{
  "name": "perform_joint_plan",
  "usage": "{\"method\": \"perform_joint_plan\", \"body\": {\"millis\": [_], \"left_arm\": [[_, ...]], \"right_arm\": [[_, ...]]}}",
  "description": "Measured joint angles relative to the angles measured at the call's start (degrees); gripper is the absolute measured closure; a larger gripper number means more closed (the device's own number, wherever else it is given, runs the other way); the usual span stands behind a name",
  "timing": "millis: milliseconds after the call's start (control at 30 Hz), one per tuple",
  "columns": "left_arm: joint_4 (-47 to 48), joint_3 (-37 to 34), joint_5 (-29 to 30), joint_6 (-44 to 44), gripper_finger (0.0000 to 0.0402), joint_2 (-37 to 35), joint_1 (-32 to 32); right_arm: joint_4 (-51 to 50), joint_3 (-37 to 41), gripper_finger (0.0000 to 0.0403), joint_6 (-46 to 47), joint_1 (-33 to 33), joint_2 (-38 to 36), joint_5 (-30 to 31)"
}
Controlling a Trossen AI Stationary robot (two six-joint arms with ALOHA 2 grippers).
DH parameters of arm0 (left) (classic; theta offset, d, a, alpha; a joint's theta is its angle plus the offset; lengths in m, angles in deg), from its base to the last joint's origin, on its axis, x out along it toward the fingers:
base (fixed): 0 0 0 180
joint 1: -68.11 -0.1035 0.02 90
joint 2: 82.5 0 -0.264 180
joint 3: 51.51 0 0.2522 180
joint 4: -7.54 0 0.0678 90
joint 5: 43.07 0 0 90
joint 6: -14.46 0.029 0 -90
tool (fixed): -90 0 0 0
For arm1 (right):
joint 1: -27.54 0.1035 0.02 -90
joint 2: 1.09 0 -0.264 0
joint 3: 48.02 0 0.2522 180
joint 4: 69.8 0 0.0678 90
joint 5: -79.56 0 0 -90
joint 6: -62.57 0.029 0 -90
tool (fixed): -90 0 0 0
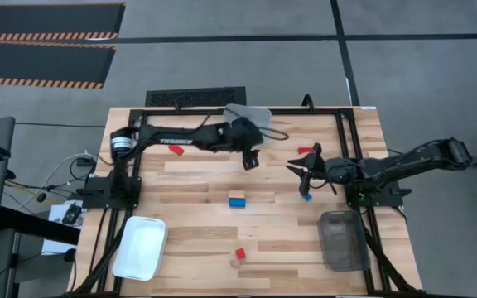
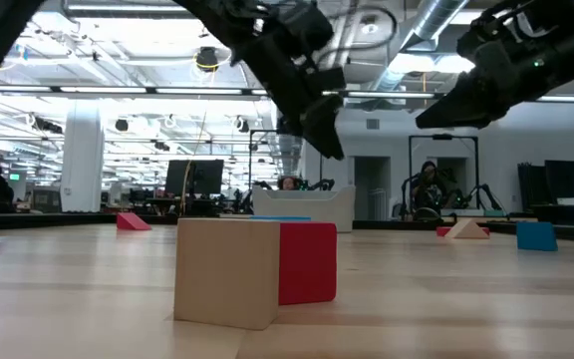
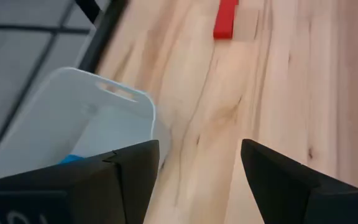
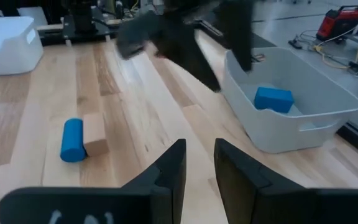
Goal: Sort & place blocks by color
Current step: Put the blue triangle block into the gray bin
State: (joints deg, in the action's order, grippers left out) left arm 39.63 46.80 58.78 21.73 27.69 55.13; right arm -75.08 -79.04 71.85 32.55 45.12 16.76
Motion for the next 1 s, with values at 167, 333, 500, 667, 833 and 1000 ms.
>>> {"method": "perform_joint_plan", "body": {"millis": [167,333,500,667,833,1000], "left_arm": [[-14.7,-14.8,0.8,-3.1,0.0194,-11.1,1.8],[-24.5,-28.4,1.5,-5.9,0.0200,-19.6,5.8],[-29.3,-35.3,2.3,-7.6,0.0200,-22.7,11.3],[-29.6,-36.0,2.3,-7.1,0.0200,-22.0,16.4],[-30.0,-36.1,2.4,-5.2,0.0200,-21.8,18.9],[-31.8,-36.0,2.5,-4.9,0.0200,-21.8,18.8]], "right_arm": [[-1.4,0.0,0.0295,0.8,0.7,-2.4,1.2],[-1.3,0.0,0.0295,0.8,1.0,-2.5,1.1],[0.0,0.0,0.0295,0.8,1.0,-1.2,-0.4],[2.1,0.0,0.0295,-2.2,0.8,0.6,-0.5],[4.6,0.0,0.0295,-5.7,0.0,3.1,-0.4],[5.6,0.0,0.0295,-5.7,-0.9,5.9,-0.4]]}}
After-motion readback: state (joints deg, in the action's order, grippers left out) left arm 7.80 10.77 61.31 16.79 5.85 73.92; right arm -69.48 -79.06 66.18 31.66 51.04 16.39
